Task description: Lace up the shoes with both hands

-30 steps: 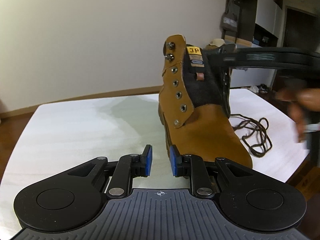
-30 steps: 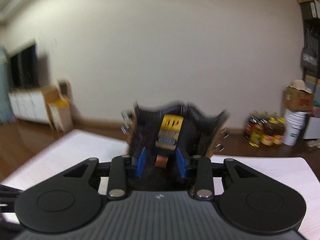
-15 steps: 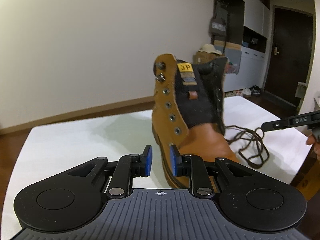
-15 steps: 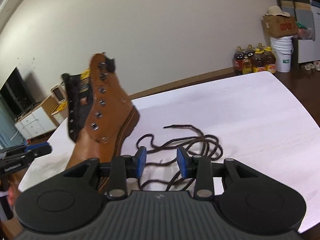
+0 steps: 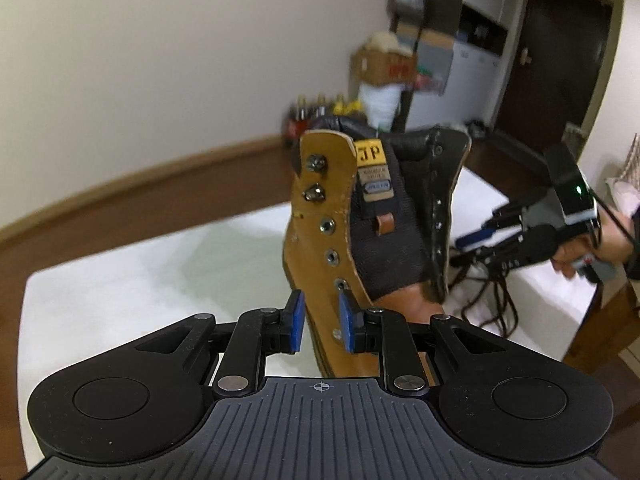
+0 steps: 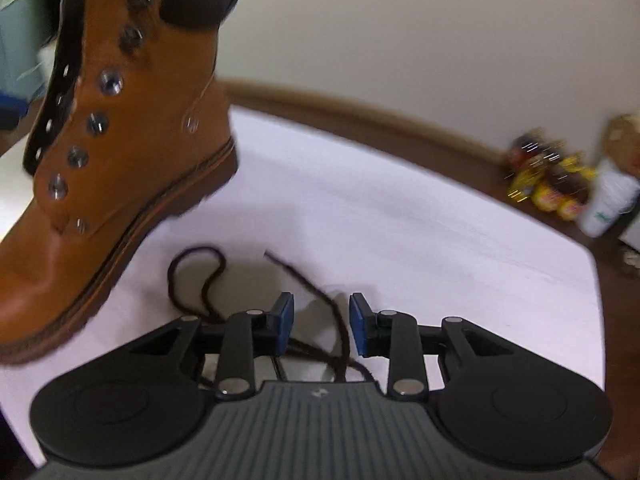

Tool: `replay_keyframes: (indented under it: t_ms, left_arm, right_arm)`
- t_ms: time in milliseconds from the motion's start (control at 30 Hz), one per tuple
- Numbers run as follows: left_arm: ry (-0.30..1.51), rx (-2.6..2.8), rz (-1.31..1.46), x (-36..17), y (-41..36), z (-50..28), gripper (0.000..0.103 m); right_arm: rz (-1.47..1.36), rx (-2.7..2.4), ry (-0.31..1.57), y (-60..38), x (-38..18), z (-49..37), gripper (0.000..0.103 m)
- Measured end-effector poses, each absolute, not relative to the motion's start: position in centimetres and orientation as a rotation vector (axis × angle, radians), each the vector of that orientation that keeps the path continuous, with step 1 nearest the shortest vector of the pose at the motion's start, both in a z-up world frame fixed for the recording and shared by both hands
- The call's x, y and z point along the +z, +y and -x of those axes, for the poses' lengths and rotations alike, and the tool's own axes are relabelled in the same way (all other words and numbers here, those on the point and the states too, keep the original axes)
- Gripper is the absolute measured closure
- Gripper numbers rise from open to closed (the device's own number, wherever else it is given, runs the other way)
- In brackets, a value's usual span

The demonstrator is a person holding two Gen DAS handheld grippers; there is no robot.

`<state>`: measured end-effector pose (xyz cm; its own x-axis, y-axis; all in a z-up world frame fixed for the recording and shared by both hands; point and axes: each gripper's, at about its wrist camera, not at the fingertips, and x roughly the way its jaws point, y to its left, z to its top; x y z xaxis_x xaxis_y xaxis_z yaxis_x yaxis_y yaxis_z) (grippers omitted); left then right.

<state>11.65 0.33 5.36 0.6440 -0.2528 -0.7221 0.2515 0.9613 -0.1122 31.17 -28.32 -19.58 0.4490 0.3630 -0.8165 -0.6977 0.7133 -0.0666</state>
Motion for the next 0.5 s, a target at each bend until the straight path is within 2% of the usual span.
replay_keyframes:
  t_ms: [167,267,500]
  left_arm:
    - [0.947,-0.314,0.033,6.0,-0.4,-12.7,0.083]
    - [1.007,-0.320,0.009,6.3,-1.3,-13.2,0.083]
    - [1.039,-0.444,-0.137,7.9,-3.1,-14.0,0.082]
  right_arm:
    - [0.463,0.812,0.932,-28.6,-19.0,-32.9,0.073]
    - [0.508,0.872,0.948,-27.9,-18.3,-33.4,0.100]
    - [0.570,0.994,0.877,-28.0,-11.7,-28.8,0.100]
